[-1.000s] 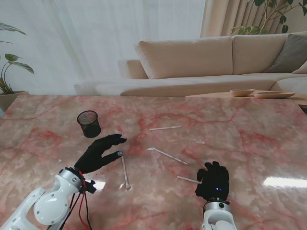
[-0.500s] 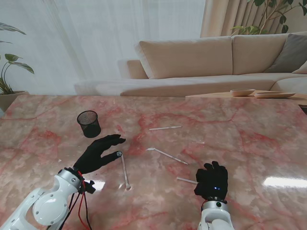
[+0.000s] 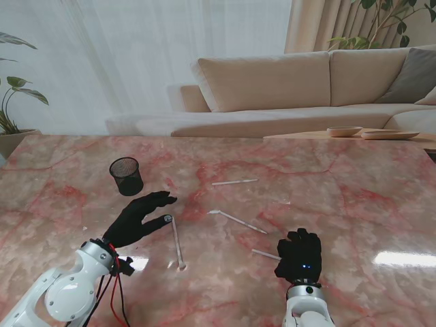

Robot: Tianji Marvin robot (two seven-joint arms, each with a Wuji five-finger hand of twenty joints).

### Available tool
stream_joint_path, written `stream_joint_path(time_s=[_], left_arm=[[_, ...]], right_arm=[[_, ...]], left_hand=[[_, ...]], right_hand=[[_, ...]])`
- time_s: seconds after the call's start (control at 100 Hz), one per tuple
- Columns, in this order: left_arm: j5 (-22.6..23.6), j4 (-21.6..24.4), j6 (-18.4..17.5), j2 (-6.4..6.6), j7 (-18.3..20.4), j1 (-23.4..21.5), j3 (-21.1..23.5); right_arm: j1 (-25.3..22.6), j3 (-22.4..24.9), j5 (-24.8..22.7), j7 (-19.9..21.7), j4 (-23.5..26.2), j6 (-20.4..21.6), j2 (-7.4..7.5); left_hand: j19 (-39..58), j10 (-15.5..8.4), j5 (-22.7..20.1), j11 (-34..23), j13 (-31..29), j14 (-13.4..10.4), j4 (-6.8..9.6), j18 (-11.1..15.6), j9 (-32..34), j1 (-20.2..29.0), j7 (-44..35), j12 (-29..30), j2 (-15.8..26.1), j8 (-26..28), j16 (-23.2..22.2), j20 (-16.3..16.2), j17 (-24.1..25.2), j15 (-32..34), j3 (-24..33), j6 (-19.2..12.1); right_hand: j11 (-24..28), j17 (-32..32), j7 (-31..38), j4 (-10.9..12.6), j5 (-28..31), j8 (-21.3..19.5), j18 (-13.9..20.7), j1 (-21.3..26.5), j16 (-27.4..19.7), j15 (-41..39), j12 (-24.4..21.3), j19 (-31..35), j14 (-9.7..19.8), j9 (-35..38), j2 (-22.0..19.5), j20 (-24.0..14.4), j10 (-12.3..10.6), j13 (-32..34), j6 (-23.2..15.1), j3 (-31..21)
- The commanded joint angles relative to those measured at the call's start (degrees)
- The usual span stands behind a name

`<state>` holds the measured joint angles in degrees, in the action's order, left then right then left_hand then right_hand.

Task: Insert makeup brushes into the holder

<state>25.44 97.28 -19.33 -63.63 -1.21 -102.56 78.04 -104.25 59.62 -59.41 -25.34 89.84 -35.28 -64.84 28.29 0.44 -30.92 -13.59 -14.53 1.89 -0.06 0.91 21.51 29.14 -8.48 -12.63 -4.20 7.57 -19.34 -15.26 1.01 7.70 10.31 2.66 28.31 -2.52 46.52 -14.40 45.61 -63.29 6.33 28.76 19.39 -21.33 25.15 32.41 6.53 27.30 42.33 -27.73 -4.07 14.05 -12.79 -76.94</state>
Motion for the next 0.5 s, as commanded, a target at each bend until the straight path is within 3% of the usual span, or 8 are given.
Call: stream_joint_path(time_s=[0.0,0.49], left_arm=[[0.01,0.07,0.34,-0.01,0.14,-0.35,-0.17],[0.49,0.22,0.88,0.13,0.6,0.25,-0.7]], right_arm=[[-1.27,0.67,-0.15,0.95,-1.43,0.1,0.18],[-2.97,5.88,-8.4,2.97,5.16,7.69,1.98]], left_hand=[[-0.61,-0.2,1.38,1.32,1.49,-2.44,0.47,0.41,-0.53,0.11,-0.01,0.65,1.91,0.42,0.7,0.57,0.29,-1.64,-1.79,-0.26],[-0.66,-0.04,1.19,1.31,1.47,-1.82,0.61,-0.29,-0.33,0.62,-0.22,0.47,1.26,0.52,0.51,0.57,0.35,-1.54,-1.83,-0.36]], right_hand=[[1.39,0.76,4.5,-0.72,4.72,-1.32,1.2,3.07,1.29,-0.76,1.15,1.13,1.68,-0.86,-3.45,-1.74,-1.04,-1.4,-4.83,0.33],[1.49,-0.1,4.34,-0.22,5.01,-0.91,0.5,3.31,1.47,-1.06,2.16,1.18,1.27,0.86,-3.27,-2.18,-1.47,0.45,-5.36,0.93]])
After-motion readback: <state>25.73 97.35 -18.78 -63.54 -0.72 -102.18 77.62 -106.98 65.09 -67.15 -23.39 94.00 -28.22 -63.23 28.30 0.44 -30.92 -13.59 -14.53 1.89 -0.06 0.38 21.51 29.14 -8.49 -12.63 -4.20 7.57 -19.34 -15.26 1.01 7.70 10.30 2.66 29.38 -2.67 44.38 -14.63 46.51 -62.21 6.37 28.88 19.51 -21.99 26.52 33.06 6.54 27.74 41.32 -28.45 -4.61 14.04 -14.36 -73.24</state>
